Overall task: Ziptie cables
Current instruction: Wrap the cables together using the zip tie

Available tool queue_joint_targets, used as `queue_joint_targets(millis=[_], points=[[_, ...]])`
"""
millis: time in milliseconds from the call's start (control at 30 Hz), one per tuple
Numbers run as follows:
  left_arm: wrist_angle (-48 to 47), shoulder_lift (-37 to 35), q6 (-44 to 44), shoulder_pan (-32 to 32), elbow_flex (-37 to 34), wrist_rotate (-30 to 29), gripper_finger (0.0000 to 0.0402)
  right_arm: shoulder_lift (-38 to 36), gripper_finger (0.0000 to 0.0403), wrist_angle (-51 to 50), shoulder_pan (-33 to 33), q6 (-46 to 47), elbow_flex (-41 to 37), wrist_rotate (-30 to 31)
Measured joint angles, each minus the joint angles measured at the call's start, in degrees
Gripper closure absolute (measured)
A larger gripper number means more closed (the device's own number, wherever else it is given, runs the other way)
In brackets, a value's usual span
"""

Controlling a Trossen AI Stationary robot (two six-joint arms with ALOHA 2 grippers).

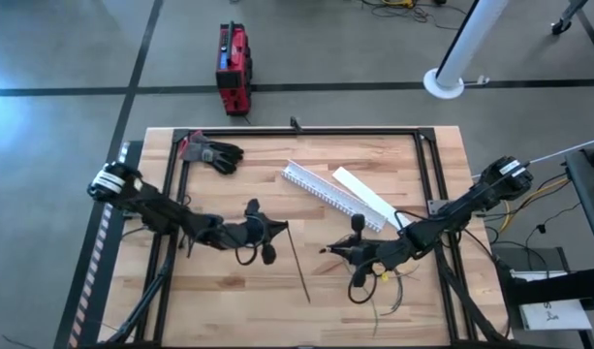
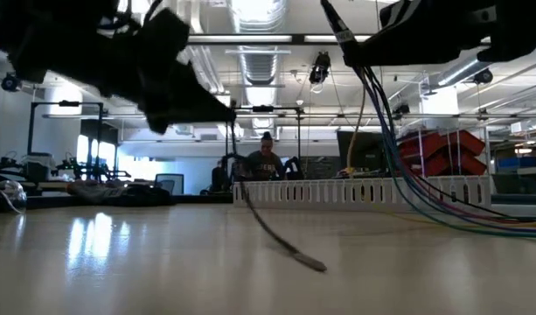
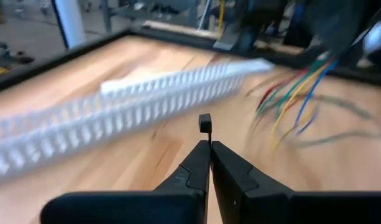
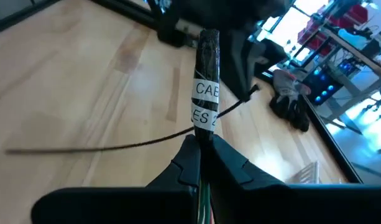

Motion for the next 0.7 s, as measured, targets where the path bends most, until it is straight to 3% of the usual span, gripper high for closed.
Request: queue_joint_targets(millis=[133, 267, 400, 700], points=[[7.6, 4.6, -1.5, 0.1, -3.9, -1.5, 0.0401, 3.5, 0.0403, 6.9, -2.7, -4.6, 0.0, -5.3], [14.6, 10.2, -1.5, 0.2, -4.7, -1.7, 0.0401, 10.7, 0.0403, 19.5, -7.4, -9.6, 0.0, -15.7], [15.6, 15.2, -1.5, 0.2, -3.8, -1.6, 0.0401, 19.2, 0.0403, 30.2, -12.0, -12.8, 2.2, -25.2], [16.0, 19.5, -0.3, 1.0, -2.6, -1.7, 0.0401, 35.8, 0.0394, 27.0, -15.5, -10.7, 21.6, -38.0]])
